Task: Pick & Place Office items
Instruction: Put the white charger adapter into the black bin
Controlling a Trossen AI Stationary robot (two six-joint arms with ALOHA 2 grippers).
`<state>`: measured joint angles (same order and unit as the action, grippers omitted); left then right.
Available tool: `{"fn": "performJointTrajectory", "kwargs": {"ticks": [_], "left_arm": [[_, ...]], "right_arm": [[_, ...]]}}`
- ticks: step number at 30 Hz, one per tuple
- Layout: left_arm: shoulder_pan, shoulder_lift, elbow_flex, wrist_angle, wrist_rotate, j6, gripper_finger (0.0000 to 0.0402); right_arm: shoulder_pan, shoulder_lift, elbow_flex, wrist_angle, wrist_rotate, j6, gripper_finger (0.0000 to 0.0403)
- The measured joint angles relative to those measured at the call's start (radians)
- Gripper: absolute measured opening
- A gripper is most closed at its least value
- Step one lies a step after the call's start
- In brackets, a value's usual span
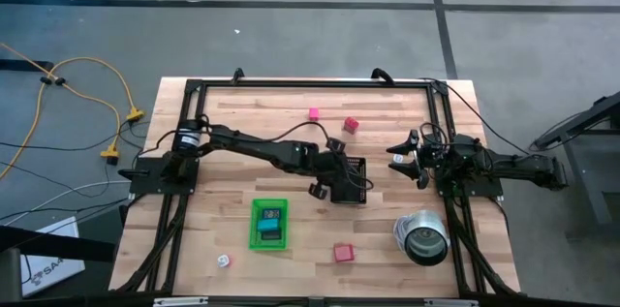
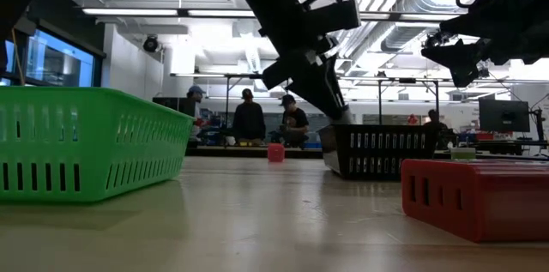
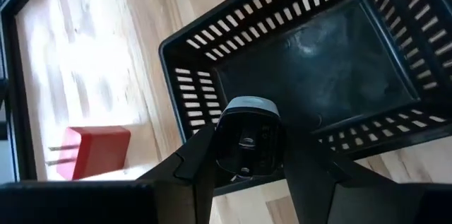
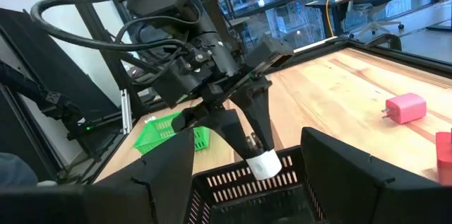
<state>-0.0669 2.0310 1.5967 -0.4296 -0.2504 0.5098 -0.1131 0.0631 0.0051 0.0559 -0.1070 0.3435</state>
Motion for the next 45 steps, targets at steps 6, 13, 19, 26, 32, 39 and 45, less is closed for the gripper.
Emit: {"fn": "performJointTrajectory", "kwargs": {"ticks": [6,13,19,26,32,39,45], "left_arm": [[0.005,0.020,-0.001,0.025,0.043,0.074,0.0127],[0.007,0.023,-0.001,0.017,0.062,0.157,0.0127],[0.018,0.023,0.049,-0.023,0.064,0.217,0.0127],[0.019,0.027,0.072,-0.068,0.063,0.254,0.0127],[0.024,0.043,0.072,-0.072,0.070,0.261,0.0127],[0.026,0.061,0.071,-0.056,0.088,0.261,0.0127],[0.026,0.068,0.072,-0.041,0.098,0.261,0.0127]], "right_arm": [[0.000,0.000,0.000,0.000,0.000,0.000,0.0248],[0.000,0.000,0.000,0.000,0.000,0.000,0.0248],[0.000,0.000,0.000,0.000,0.000,0.000,0.0248],[0.000,0.000,0.000,0.000,0.000,0.000,0.0248],[0.000,0.000,0.000,0.000,0.000,0.000,0.0248],[0.000,0.000,0.000,0.000,0.000,0.000,0.0248],[0.000,0.000,0.000,0.000,0.000,0.000,0.0248]]}}
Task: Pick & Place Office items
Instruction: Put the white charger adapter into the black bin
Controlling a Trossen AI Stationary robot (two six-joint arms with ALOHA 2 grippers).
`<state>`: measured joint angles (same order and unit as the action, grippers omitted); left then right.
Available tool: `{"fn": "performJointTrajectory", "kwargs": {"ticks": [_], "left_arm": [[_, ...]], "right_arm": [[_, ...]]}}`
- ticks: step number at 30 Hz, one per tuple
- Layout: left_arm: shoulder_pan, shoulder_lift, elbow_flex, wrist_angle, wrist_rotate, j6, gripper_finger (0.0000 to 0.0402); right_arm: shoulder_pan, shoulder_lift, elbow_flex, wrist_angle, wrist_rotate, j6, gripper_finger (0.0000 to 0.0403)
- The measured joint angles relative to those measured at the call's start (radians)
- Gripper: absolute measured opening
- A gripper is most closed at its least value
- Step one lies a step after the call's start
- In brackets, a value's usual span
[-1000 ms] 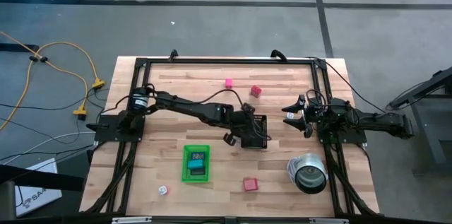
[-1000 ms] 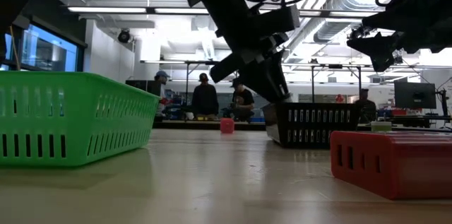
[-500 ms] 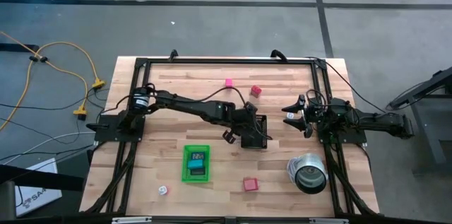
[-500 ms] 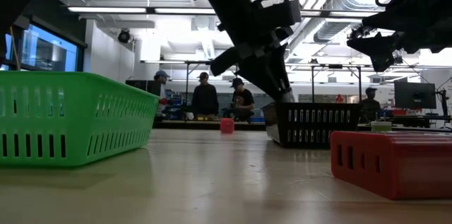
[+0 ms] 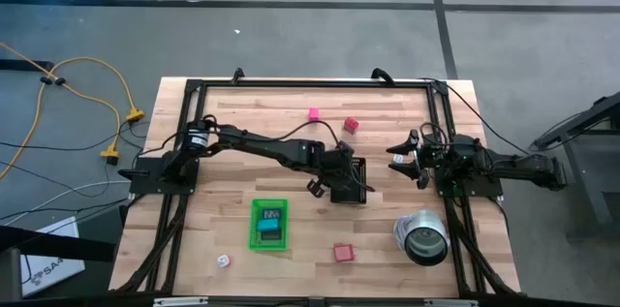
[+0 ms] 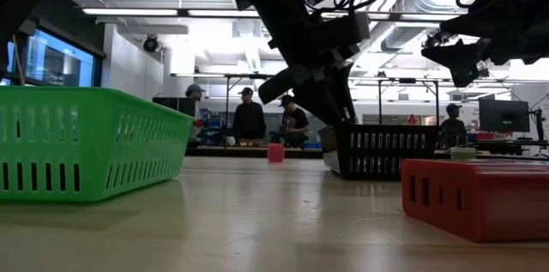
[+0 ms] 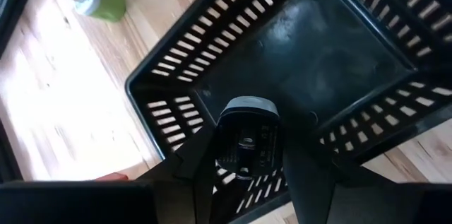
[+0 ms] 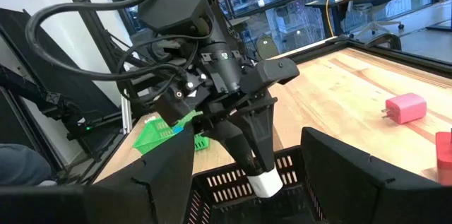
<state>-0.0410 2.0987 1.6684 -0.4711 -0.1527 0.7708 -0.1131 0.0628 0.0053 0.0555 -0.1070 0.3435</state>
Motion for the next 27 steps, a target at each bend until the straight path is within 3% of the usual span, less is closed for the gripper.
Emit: {"fn": "performJointTrajectory", "kwargs": {"ticks": [27], "left_arm": [[0.001,0.027,-0.001,0.009,-0.020,-0.060,0.0147]], "right_arm": [[0.000,0.000,0.000,0.000,0.000,0.000,0.0248]]}}
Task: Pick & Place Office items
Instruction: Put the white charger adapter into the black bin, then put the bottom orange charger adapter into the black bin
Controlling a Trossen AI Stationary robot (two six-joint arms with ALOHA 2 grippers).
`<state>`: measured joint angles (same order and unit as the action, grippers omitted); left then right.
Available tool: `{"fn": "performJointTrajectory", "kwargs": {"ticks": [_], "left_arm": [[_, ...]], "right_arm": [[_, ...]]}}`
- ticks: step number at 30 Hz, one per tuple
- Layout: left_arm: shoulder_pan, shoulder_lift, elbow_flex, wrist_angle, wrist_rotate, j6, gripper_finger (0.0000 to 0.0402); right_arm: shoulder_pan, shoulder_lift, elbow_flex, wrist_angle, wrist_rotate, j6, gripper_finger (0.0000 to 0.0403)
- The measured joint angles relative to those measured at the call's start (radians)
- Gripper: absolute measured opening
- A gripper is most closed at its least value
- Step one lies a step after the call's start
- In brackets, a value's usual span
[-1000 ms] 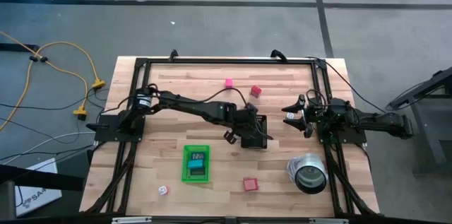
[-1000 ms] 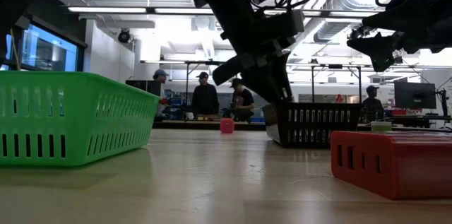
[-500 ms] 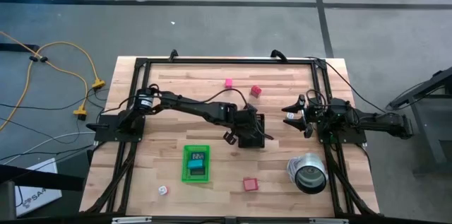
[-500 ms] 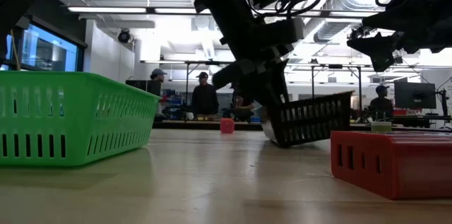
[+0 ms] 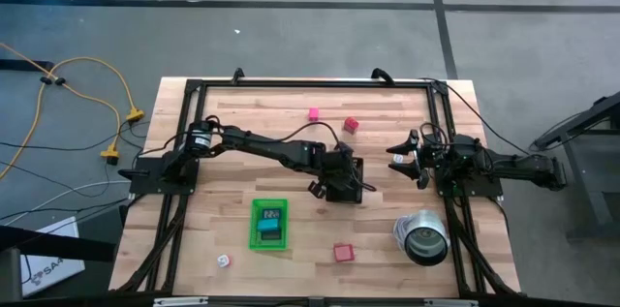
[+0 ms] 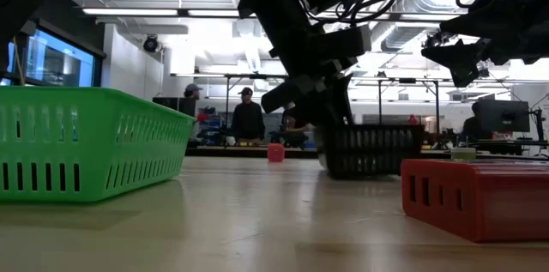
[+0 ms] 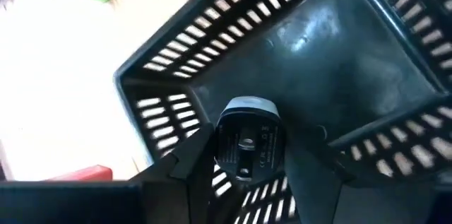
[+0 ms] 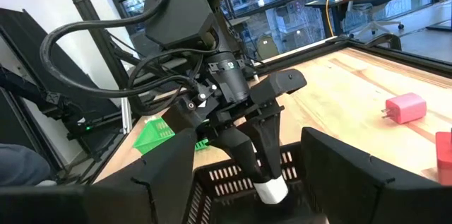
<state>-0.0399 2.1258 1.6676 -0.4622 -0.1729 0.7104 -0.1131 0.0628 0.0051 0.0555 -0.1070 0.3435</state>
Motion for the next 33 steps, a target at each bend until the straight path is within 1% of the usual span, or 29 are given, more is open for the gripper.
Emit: {"fn": "performJointTrajectory", "kwargs": {"ticks": [7,25,33], "left_arm": [[0.000,0.000,0.000,0.007,-0.015,0.008,0.0147],[0.000,0.000,0.000,-0.002,-0.015,-0.014,0.0149],[-0.001,0.000,0.001,-0.009,-0.015,-0.027,0.0190]], "right_arm": [[0.000,0.000,0.000,0.000,0.000,0.000,0.0248],[0.000,0.000,0.000,0.000,0.000,0.000,0.0248],[0.000,0.000,0.000,0.000,0.000,0.000,0.0248]]}}
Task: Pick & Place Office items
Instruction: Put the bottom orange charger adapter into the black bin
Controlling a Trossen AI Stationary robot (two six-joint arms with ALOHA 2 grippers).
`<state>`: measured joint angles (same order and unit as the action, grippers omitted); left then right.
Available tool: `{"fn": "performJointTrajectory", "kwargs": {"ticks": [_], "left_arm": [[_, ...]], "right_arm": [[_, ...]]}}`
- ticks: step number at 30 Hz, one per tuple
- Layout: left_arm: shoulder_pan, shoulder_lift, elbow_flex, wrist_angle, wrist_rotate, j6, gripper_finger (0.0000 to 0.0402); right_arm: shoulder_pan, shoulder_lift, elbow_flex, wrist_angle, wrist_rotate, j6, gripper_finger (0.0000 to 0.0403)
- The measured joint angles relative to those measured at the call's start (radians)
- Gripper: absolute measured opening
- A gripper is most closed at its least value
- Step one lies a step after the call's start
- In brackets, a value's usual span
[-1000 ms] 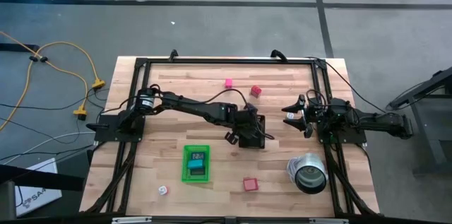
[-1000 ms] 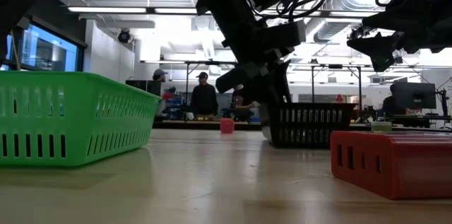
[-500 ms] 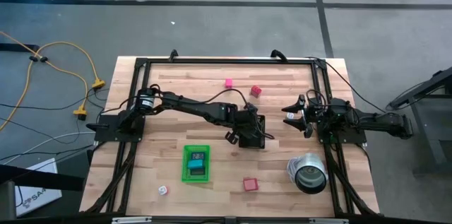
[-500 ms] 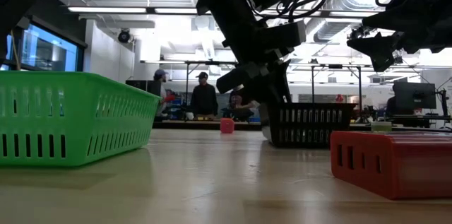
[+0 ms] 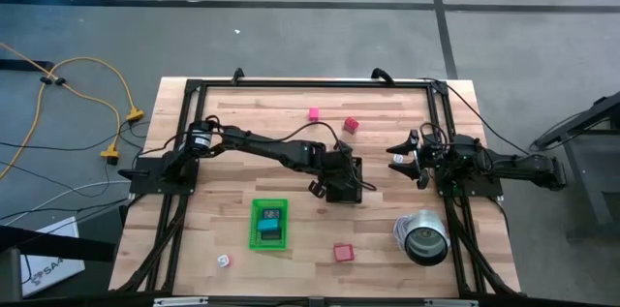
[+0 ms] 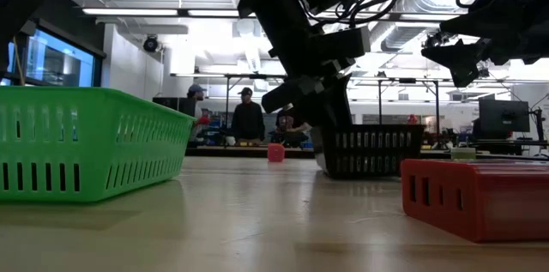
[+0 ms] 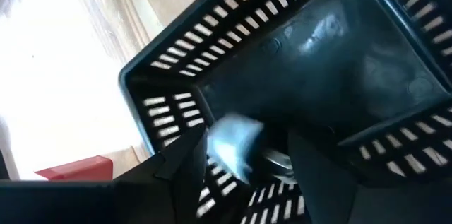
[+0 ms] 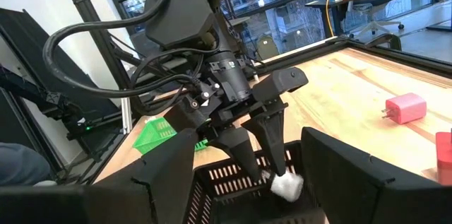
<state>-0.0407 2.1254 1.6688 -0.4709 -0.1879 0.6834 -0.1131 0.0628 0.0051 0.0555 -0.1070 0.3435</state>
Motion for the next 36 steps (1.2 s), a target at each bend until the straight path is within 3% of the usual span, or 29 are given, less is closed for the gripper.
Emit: {"fn": "performJointTrajectory", "kwargs": {"ticks": [18,26,36], "left_arm": [[-0.004,0.000,0.000,0.079,-0.001,0.049,0.0196],[-0.030,-0.038,0.015,0.110,-0.072,0.066,0.0196],[-0.019,-0.124,0.015,-0.039,-0.094,-0.169,0.0196]], "right_arm": [[0.000,0.000,0.000,0.000,0.000,0.000,0.0248],[0.000,0.000,0.000,0.000,0.000,0.000,0.0248],[0.000,0.000,0.000,0.000,0.000,0.000,0.0248]]}}
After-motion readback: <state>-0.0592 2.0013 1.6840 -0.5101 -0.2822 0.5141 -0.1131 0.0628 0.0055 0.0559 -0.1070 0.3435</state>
